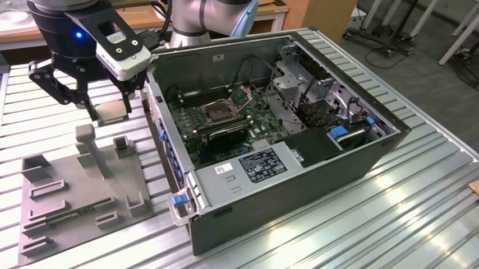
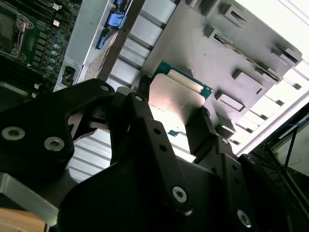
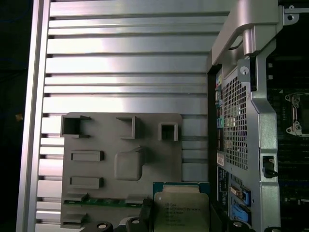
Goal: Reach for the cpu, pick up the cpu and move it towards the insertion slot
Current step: 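Pick up the cpu and move it towards the insertion slot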
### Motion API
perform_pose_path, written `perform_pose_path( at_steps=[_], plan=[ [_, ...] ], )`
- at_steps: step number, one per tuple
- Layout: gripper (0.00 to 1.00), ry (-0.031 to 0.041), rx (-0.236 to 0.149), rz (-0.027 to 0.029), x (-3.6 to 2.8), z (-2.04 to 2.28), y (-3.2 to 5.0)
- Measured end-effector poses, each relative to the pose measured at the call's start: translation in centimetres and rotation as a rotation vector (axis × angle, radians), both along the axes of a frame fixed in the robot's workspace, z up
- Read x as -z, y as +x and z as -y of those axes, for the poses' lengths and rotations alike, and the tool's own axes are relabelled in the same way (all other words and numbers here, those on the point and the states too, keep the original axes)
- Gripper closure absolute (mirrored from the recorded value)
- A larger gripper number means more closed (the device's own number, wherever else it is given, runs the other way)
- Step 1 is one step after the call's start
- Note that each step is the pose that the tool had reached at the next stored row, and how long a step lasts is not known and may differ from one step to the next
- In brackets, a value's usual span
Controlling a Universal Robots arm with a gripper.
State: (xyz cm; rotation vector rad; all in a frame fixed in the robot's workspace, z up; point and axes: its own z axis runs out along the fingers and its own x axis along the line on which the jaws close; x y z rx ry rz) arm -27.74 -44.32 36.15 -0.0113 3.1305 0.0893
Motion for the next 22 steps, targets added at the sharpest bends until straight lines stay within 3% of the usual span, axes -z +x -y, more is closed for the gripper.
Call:
perform_pose_path(
  at_steps=[14,22],
  plan=[
    [0.46,0.0000,0.000,0.0000,-0.23,0.00,0.09],
    [0.46,-0.0001,0.000,0.0000,-0.23,0.00,1.63]
  ],
)
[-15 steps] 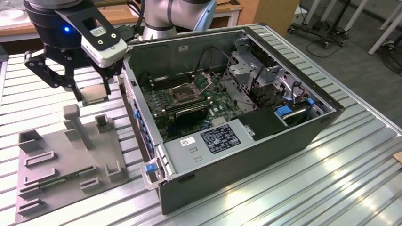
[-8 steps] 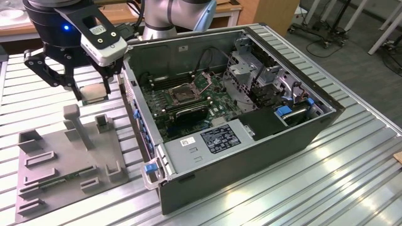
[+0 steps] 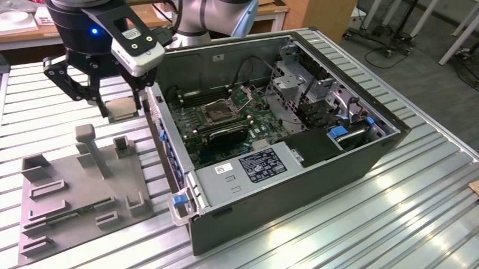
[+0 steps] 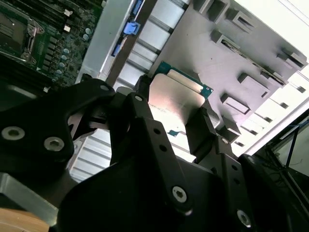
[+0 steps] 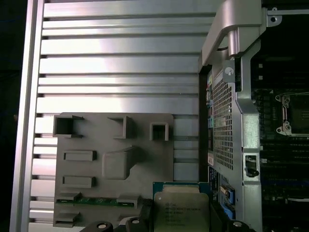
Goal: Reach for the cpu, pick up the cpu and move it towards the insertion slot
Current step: 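Pick up the cpu and move it towards the insertion slot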
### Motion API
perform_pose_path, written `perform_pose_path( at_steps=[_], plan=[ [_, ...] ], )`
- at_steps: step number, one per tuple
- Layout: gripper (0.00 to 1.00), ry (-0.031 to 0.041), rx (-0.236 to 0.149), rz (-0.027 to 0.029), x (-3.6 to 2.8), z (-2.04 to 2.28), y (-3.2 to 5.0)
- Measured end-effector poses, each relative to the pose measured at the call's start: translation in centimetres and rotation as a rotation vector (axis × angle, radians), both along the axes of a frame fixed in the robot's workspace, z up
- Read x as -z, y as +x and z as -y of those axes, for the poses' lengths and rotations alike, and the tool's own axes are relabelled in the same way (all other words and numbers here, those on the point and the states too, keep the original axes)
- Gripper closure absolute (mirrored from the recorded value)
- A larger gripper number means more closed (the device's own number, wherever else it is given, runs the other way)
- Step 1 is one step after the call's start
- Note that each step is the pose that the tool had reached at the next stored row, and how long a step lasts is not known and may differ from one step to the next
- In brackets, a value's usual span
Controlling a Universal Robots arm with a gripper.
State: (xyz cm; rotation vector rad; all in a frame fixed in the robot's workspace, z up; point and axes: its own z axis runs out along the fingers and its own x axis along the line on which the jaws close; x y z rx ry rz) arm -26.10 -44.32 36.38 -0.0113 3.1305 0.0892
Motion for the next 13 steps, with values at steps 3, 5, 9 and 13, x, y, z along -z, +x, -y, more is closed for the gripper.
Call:
perform_pose_path(
  at_steps=[3,5,9,13],
  plan=[
    [0.46,0.0000,0.000,0.0000,0.00,0.00,0.79],
    [0.46,0.0000,0.000,-0.0001,0.00,0.00,1.23],
    [0.46,0.0000,0.000,0.0000,0.00,0.00,2.13],
    [0.46,0.0000,0.000,0.0000,0.00,0.00,3.02]
  ],
)
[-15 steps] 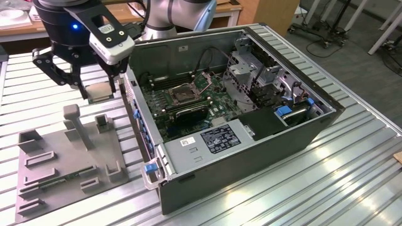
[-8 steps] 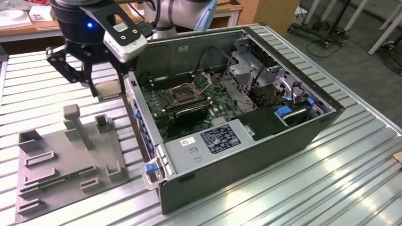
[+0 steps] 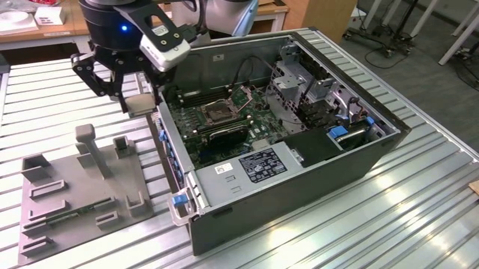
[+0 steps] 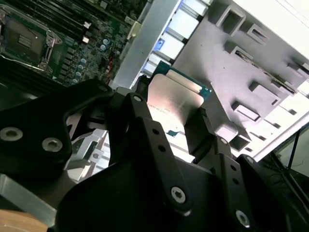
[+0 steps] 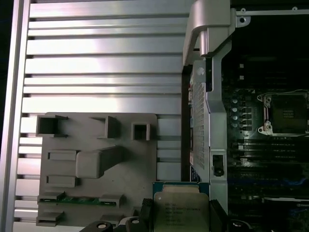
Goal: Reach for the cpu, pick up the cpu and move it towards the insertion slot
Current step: 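Pick up the cpu and move it towards the insertion slot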
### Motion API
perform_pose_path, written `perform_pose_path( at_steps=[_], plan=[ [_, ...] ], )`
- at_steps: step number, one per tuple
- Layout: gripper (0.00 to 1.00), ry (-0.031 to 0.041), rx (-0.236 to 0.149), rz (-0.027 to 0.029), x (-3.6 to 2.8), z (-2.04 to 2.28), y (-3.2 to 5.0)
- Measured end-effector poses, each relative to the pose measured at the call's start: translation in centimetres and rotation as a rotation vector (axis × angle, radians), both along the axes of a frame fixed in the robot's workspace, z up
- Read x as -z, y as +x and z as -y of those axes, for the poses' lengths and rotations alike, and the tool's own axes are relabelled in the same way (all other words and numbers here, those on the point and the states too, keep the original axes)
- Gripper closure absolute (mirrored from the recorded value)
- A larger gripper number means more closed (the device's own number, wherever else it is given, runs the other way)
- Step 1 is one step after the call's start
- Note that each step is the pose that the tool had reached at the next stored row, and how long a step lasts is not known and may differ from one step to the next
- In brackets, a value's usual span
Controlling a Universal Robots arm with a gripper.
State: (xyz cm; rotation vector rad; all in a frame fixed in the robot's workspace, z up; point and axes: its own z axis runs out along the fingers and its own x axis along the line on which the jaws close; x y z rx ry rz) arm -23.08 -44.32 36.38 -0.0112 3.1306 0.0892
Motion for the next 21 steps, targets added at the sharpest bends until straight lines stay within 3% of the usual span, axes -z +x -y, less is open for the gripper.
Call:
perform_pose_path(
  at_steps=[21],
  plan=[
    [0.46,0.0000,0.000,0.0000,0.00,0.00,3.09]
  ],
)
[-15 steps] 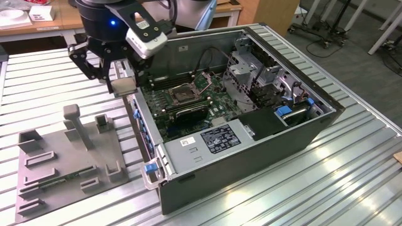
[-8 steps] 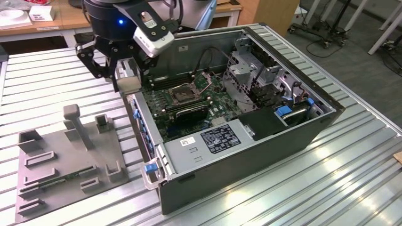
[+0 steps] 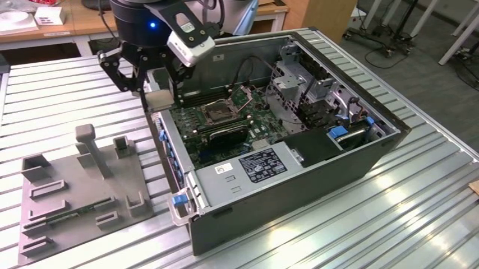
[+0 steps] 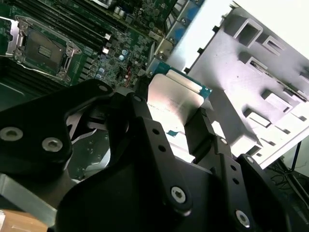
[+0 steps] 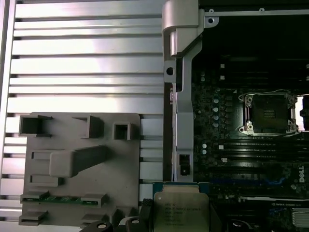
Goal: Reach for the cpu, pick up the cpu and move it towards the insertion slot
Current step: 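Pick up the cpu and move it towards the insertion slot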
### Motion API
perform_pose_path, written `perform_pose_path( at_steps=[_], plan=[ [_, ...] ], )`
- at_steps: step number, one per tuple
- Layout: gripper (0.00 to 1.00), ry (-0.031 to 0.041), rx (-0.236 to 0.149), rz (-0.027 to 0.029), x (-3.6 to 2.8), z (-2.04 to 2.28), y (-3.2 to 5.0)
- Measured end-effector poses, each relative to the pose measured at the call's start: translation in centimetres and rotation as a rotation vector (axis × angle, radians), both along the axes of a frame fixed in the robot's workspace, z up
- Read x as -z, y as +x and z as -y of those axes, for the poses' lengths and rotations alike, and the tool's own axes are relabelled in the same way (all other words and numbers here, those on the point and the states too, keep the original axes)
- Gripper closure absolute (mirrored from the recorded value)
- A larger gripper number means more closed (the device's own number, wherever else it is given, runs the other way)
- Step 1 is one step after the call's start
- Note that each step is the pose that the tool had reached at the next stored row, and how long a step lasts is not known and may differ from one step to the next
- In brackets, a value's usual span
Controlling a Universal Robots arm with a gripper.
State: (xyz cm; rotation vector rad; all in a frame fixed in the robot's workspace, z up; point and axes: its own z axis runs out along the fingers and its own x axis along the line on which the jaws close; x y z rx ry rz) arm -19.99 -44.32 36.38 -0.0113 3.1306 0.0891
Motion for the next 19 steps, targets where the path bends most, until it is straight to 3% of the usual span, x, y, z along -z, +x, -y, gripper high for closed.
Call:
perform_pose_path(
  at_steps=[19],
  plan=[
    [0.46,0.0000,0.000,0.0000,0.00,0.00,2.19]
  ],
)
